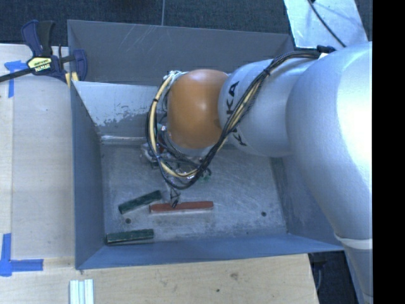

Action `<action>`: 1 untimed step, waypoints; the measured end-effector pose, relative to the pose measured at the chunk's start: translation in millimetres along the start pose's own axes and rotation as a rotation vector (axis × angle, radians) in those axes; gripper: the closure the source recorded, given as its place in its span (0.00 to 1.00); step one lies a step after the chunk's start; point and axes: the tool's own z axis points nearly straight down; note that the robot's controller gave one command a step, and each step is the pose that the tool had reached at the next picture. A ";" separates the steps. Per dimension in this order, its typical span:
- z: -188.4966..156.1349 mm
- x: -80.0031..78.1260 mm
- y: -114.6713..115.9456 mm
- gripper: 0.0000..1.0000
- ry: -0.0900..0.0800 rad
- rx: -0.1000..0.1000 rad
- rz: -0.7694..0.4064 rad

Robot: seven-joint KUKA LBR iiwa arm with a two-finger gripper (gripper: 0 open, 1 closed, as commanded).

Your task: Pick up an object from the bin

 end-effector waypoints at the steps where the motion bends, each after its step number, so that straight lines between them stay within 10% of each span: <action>1: -0.3 72.4 46.8 0.00 -0.004 0.003 -0.261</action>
Offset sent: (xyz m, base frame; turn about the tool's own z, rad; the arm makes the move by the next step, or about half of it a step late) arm -0.0863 0.0159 -0.0011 -0.2618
